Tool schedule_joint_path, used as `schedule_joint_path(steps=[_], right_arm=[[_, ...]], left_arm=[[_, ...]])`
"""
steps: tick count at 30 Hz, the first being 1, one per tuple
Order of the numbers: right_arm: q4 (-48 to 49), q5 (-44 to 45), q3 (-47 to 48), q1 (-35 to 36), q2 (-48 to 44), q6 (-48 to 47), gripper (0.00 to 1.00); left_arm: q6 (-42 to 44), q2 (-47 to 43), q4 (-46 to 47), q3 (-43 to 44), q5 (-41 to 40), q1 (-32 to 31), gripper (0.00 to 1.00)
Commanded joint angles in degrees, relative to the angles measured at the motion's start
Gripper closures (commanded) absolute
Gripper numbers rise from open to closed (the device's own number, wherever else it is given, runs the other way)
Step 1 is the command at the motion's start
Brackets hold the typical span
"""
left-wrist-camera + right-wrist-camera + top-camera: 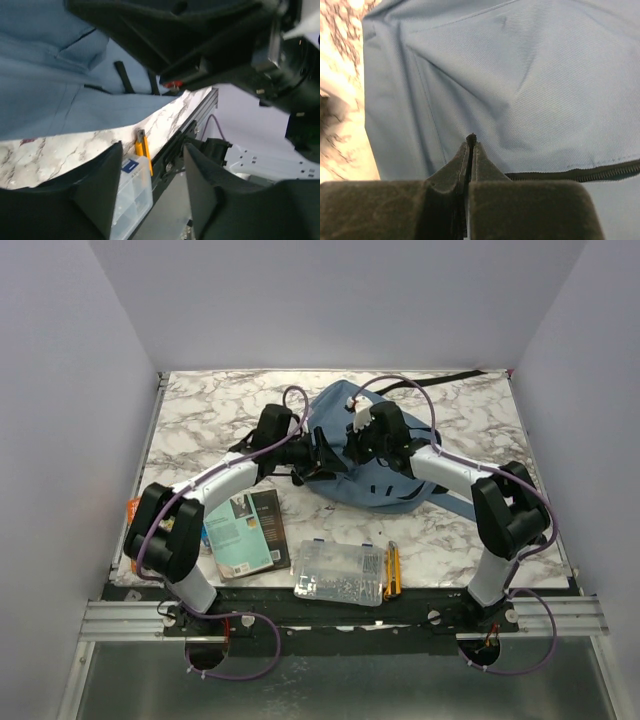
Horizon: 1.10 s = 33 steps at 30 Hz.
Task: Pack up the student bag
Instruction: Zip the student bag at the center of the board.
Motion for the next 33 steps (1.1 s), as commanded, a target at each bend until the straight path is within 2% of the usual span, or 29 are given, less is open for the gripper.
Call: schedule_joint_path(steps=[1, 3, 5, 8, 9, 14, 17, 19, 22, 26, 28, 33], right_arm=[[4.40, 2.87, 1.52, -0.73, -2.23, 14.37, 1.00], [3.47, 2.31, 2.87, -1.01, -1.46, 18.11, 1.00], [2.72, 1.53, 4.00, -1.34, -0.99, 21.57, 0.99], [2.25, 0.12, 4.68, -1.47, -1.40, 25.25, 0.99], [1.86, 0.11, 4.82, -1.48, -1.57, 26.59, 0.99], [1.58, 1.26, 4.59, -2.41, -3.25, 32.89, 1.00], [1.62, 0.79, 4.97, -2.88, -3.37, 34.68, 0.99], [1.12, -0.08, 5.57, -2.97, -3.13, 34.69, 1.00], [1.24, -0.30, 5.26, -3.01, -3.43, 34.69, 0.99], [2.81, -0.13, 3.96, -2.98, -4.53, 36.10, 0.99], [2.68, -0.70, 4.40, -2.97, -4.28, 36.92, 0.99], [3.37, -1.83, 4.62, -3.01, -3.69, 39.94, 0.99]], left_arm=[[-3.15, 5.84, 2.84, 5.97, 0.57, -0.44, 0.51], [-2.16, 8.62, -0.53, 7.87, -2.01, -0.41, 0.55], [1.90, 10.36, -6.43, 10.26, -5.41, -1.01, 0.54], [6.53, 7.59, -9.02, 8.43, -14.54, -2.55, 0.37], [7.50, 5.97, -8.95, 7.24, -16.76, -3.00, 0.34], [6.18, -0.65, -7.08, 1.08, -22.14, -3.68, 0.33], [1.00, -3.19, -7.12, -3.03, -23.56, -3.40, 0.29], [-8.17, -3.88, -12.47, -4.32, -25.45, -2.62, 0.25], [-16.49, -4.05, -12.49, -7.08, -21.13, -1.42, 0.20], [-22.78, -2.50, -7.83, -9.03, -18.84, -0.28, 0.14], [-25.86, -1.45, -1.94, -11.15, -18.08, 0.53, 0.13], [-27.47, 4.31, 8.50, -10.81, -18.70, 0.71, 0.13]])
